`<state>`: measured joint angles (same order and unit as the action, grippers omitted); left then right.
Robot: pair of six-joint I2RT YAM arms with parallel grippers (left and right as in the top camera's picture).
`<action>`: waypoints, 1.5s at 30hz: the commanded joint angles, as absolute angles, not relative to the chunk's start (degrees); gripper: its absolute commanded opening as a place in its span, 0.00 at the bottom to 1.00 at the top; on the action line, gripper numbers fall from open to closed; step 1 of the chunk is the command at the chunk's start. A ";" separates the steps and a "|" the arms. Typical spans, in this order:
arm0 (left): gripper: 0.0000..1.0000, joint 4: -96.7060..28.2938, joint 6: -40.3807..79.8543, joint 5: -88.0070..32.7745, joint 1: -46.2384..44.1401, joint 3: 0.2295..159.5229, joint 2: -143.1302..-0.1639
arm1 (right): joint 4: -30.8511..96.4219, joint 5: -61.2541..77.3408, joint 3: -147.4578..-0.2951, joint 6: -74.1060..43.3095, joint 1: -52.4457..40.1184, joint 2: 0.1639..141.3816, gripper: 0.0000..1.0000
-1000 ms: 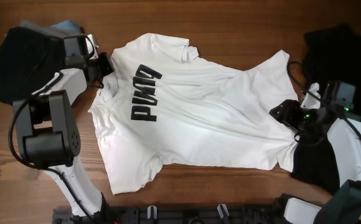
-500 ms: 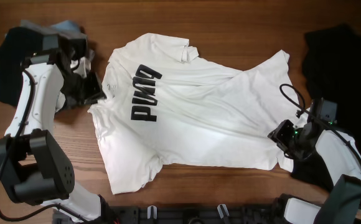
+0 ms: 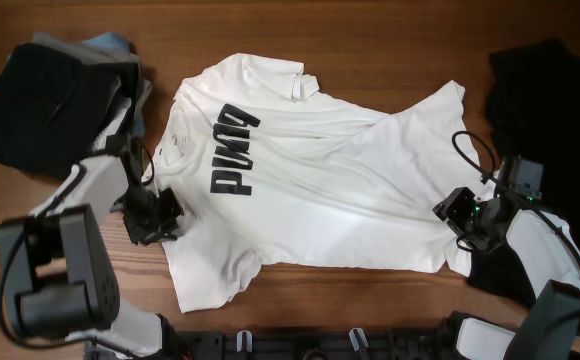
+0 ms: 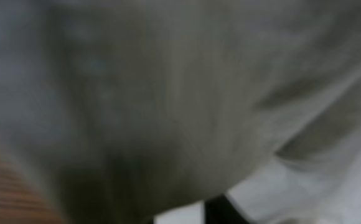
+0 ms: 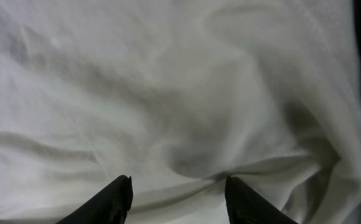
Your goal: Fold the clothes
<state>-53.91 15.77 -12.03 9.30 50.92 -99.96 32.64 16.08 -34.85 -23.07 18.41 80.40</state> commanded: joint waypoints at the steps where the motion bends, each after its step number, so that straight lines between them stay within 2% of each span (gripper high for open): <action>1: 0.04 -45.58 26.98 -6.17 9.28 45.08 -100.92 | 32.67 15.42 -34.44 -22.46 18.22 80.42 0.53; 6: 0.04 -47.62 39.38 2.81 12.99 43.88 -100.73 | 33.08 14.28 -34.44 -22.04 18.24 80.42 0.54; 11: 0.04 -49.28 38.70 3.90 28.91 43.88 -100.73 | 33.39 12.56 -34.44 -23.64 18.24 80.42 0.58; 12: 0.06 -49.21 35.51 2.35 32.62 43.88 -100.71 | 34.59 11.46 -34.44 -26.13 18.24 80.42 0.59; 15: 0.34 -50.72 32.10 0.62 35.44 43.88 -100.71 | 35.90 11.35 -34.41 -26.11 18.22 80.42 0.62; 16: 0.38 -50.83 30.28 -0.32 35.42 43.94 -100.71 | 36.25 11.40 -34.41 -26.11 18.24 80.42 0.61; 17: 0.39 -51.62 29.21 -0.78 35.38 44.18 -100.71 | 36.75 12.12 -34.41 -26.02 18.22 80.42 0.60; 20: 0.40 -54.57 26.24 -1.08 35.38 46.96 -100.53 | 38.24 23.22 -34.41 -15.77 18.22 80.42 0.63; 21: 0.41 -55.09 24.73 -2.22 35.38 48.07 -100.09 | 38.72 23.66 -34.30 -15.07 18.22 80.42 0.66; 22: 0.41 -56.01 24.14 -3.49 35.38 49.65 -99.33 | 38.70 22.96 -33.93 -15.00 18.22 80.42 0.65; 23: 0.41 -56.71 23.77 -4.93 35.38 50.92 -98.56 | 39.31 20.23 -33.28 -18.00 18.22 80.42 0.43; 24: 0.42 -57.30 22.20 -7.22 35.38 52.47 -97.41 | 40.53 15.92 -32.69 -25.19 18.24 80.44 0.26; 25: 0.44 -58.41 21.21 -8.91 35.38 54.43 -95.44 | 41.10 9.93 -32.01 -32.95 18.61 80.47 0.21; 29: 0.49 -61.19 19.64 -9.43 35.38 58.65 -88.12 | 41.15 8.91 -32.03 -36.40 24.64 80.47 0.18; 32: 0.51 -61.14 19.33 -9.69 35.33 58.74 -83.20 | 42.48 10.72 -34.02 -33.26 30.85 80.36 0.26; 33: 0.51 -60.90 15.70 -11.64 34.70 58.74 -81.84 | 43.35 13.91 -36.42 -26.85 31.55 80.34 0.33; 35: 0.52 -60.69 13.61 -11.86 32.60 58.74 -81.32 | 47.31 16.45 -42.37 -20.64 31.44 80.34 0.39; 37: 0.57 -59.68 13.63 -11.73 30.70 58.72 -81.45 | 50.85 18.59 -46.65 -17.85 31.40 80.34 0.51; 41: 0.64 -58.85 12.16 -10.87 26.68 58.17 -81.54 | 51.37 29.93 -49.82 -7.09 31.38 80.27 0.57; 45: 0.64 -55.24 12.40 -8.05 22.37 58.02 -81.67 | 49.87 34.79 -49.82 -2.94 30.15 80.29 0.57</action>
<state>-57.17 13.52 -10.39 24.77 57.93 -82.06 50.11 30.04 -48.71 -7.33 31.27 80.36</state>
